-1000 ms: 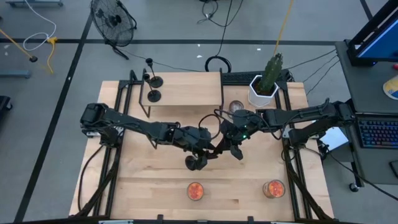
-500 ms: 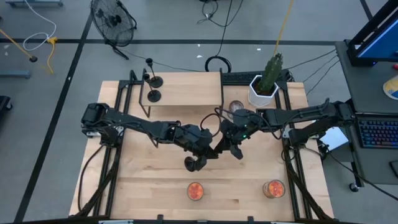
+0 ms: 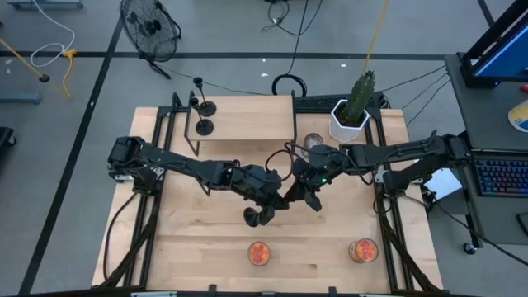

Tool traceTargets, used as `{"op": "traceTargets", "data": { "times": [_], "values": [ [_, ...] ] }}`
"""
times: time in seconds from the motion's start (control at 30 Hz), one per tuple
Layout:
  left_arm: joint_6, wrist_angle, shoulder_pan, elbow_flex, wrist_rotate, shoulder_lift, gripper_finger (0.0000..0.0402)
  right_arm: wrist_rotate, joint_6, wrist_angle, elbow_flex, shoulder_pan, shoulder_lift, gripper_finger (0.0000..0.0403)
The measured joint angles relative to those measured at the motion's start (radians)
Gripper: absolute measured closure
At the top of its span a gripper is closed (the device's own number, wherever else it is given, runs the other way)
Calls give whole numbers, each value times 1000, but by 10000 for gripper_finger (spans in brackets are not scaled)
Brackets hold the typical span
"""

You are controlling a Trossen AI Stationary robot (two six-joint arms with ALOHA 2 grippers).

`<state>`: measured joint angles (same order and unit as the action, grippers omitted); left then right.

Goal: Pick & Place candle stick holders
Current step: Put the black candle holder on the shelf

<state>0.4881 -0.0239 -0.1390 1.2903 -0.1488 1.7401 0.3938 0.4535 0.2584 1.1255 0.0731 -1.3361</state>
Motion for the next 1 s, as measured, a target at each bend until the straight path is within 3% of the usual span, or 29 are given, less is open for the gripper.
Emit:
{"op": "traceTargets", "data": {
  "times": [0.2, 0.4, 0.67, 1.0],
  "values": [
    [-5, -4, -2, 0, 10, 0, 378, -4, 3, 4, 0, 0, 0, 269],
    [1, -36, -11, 0, 49, -1, 378, -13, 5, 7, 0, 0, -1, 235],
    [14, -80, -26, 0, 83, -1, 378, -26, 9, 15, 0, 0, 0, 218],
    [45, -246, -29, -2, 168, 0, 378, -1, 38, -1, 1, 8, 4, 226]
  ]
}}
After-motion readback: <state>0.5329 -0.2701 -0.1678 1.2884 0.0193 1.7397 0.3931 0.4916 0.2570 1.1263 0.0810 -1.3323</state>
